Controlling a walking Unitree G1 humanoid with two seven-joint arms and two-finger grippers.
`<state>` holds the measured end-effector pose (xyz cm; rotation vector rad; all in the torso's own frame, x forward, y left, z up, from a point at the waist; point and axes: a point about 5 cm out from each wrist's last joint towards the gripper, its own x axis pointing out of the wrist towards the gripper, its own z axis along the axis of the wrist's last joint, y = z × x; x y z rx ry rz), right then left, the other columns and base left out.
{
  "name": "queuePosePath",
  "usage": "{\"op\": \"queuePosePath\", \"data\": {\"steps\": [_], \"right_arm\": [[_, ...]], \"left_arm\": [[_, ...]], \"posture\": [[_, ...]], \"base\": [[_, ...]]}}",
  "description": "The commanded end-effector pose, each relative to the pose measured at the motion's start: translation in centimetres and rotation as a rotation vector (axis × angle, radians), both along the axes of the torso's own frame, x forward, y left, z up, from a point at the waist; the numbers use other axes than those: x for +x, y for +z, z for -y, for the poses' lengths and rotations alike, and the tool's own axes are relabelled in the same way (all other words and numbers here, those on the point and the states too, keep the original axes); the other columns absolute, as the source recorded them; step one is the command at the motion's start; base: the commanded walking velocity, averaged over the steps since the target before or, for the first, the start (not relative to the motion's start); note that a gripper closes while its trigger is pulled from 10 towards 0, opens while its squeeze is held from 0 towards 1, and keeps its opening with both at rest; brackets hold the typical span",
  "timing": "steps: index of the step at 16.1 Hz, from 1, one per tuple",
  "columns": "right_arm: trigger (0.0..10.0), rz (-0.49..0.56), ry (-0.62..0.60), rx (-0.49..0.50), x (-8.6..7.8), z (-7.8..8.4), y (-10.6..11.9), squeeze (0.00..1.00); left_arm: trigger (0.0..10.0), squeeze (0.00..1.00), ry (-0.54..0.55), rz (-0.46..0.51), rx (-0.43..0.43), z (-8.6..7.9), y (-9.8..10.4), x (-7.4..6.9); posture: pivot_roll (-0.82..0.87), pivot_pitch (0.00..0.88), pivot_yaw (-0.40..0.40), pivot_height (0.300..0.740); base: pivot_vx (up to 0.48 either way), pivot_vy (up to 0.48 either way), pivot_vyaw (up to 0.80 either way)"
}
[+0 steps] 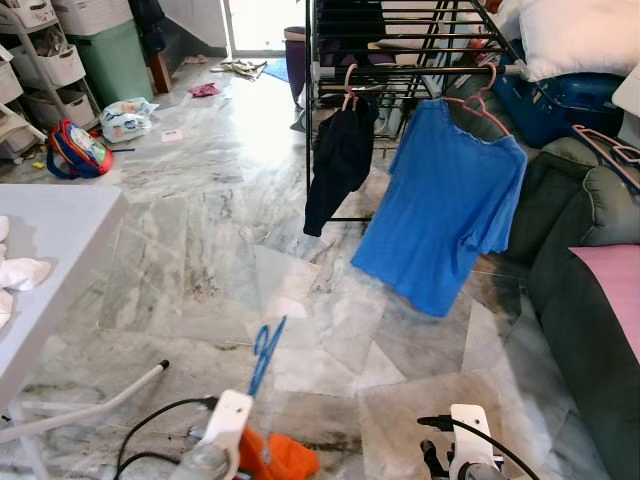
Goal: Hang hanger
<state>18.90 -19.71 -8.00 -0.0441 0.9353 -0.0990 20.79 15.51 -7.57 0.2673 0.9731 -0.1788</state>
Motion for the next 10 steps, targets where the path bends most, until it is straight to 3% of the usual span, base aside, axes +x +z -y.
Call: {"op": "queuePosePath", "data": {"steps": [1,4,7,10], "right_arm": [[10.0,-0.006,-0.001,-0.006,-0.2,0.2,0.0,0.00],[10.0,-0.011,0.001,-0.013,-0.4,0.5,-0.1,0.00],[10.0,-0.014,0.004,-0.018,-0.5,0.6,-0.2,0.00],[10.0,-0.015,0.006,-0.018,-0.5,0.5,-0.2,0.00]], "left_arm": [[10.0,0.00,-0.004,0.017,0.021,-0.2,0.3,0.5],[10.0,0.00,-0.007,0.006,0.030,-0.9,0.0,-0.1],[10.0,0.00,0.006,-0.006,0.051,-3.0,-0.2,-0.9],[10.0,0.00,0.012,-0.015,0.062,-4.0,-0.3,-1.4]], "posture": [[0.00,0.009,-0.014,0.740],[0.00,0.011,-0.014,0.740],[0.00,0.012,-0.014,0.740],[0.00,0.013,-0.012,0.740]], "base": [[0.000,0.000,0.00],[0.000,0.000,0.00],[0.000,-0.289,0.00],[0.000,-0.315,0.00]]}}
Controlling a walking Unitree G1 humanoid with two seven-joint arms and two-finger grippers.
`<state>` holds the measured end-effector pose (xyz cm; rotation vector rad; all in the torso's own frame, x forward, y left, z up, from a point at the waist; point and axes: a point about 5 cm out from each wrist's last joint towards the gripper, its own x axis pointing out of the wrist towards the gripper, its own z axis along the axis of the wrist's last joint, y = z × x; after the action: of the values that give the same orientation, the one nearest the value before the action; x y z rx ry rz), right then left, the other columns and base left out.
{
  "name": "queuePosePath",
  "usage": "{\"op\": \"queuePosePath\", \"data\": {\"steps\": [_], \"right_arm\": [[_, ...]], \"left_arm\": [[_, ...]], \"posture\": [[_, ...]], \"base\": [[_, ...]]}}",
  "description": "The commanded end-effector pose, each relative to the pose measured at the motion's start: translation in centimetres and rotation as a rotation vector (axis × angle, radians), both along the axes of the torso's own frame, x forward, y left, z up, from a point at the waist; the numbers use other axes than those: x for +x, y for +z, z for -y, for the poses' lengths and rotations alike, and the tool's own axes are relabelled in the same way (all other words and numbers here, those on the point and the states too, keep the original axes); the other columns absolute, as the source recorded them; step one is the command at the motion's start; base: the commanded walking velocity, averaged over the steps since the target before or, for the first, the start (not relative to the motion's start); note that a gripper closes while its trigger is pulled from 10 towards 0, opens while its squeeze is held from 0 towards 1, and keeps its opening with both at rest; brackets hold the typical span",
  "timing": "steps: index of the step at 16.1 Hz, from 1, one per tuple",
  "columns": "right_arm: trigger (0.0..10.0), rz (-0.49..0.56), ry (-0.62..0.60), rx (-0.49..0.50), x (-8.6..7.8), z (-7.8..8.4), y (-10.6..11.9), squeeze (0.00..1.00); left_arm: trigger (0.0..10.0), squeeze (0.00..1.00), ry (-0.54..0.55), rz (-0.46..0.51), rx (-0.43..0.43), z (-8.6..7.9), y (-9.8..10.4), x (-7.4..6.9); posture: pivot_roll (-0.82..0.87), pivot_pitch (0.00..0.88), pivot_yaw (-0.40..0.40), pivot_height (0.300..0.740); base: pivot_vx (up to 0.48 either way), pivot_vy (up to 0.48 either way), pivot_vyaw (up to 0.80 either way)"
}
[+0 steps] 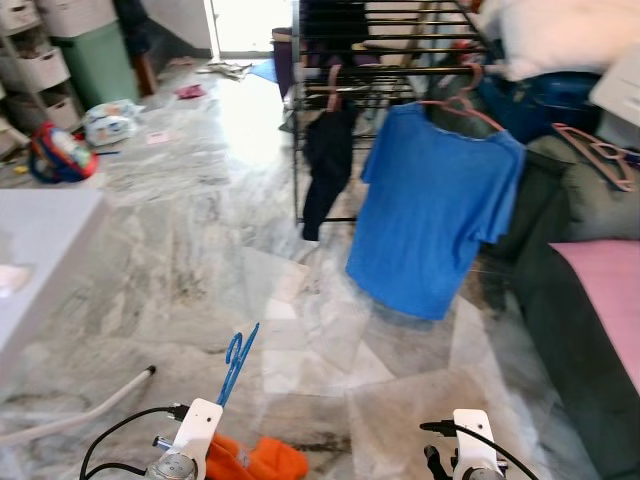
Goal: Hang hanger
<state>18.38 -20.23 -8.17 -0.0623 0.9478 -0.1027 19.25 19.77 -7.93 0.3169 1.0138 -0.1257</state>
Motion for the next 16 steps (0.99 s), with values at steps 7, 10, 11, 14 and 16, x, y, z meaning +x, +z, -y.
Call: {"op": "queuePosePath", "data": {"steps": [7,10,11,14,16], "right_arm": [[10.0,-0.004,0.009,-0.002,-0.1,-0.1,-0.1,0.00],[10.0,-0.006,0.012,-0.006,-0.2,-0.1,-0.1,0.00],[10.0,-0.006,0.013,-0.006,-0.1,-0.1,-0.1,0.00],[10.0,-0.004,0.016,-0.003,-0.1,-0.3,-0.1,0.00],[10.0,-0.003,0.016,-0.003,-0.1,-0.3,-0.1,0.00]], "left_arm": [[10.0,0.00,-0.059,0.010,-0.037,5.1,-0.5,-0.2],[10.0,0.00,-0.071,0.012,-0.066,8.1,-0.6,-0.5],[10.0,0.00,-0.073,0.012,-0.069,8.6,-0.6,-0.6],[10.0,0.00,-0.082,0.010,-0.077,10.2,-0.7,-1.1],[10.0,0.00,-0.062,0.014,-0.058,8.3,-0.7,-0.7]], "posture": [[-0.01,0.018,-0.012,0.740],[-0.01,0.017,-0.009,0.740],[-0.01,0.017,-0.007,0.740],[-0.01,0.016,-0.005,0.740],[-0.01,0.014,-0.002,0.740]], "base": [[0.000,-0.179,0.00],[0.000,0.000,0.00],[0.000,0.000,0.00],[0.000,0.000,0.00],[0.000,0.000,0.00]]}}
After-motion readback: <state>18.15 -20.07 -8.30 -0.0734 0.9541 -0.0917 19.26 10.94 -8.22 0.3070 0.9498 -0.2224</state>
